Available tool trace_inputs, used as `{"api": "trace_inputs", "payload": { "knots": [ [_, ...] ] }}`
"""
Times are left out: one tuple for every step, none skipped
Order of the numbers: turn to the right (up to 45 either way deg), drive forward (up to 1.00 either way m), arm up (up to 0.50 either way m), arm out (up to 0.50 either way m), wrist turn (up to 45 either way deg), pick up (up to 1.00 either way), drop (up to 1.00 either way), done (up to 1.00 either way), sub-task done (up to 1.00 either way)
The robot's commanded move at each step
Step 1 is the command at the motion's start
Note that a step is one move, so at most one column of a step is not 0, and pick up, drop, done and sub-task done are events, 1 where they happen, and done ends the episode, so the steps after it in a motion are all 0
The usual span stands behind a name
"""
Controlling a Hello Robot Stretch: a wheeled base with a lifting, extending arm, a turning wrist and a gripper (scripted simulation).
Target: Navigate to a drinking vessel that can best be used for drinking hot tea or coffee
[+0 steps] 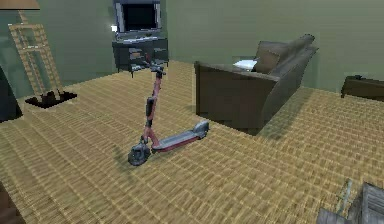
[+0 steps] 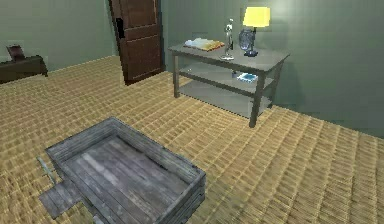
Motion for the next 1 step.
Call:
{"api": "trace_inputs", "payload": {
  "knots": [
    [6.0, 0.00, 0.00, 0.00, 0.0, 0.00, 0.00, 0.00, 0.00]
  ]
}}
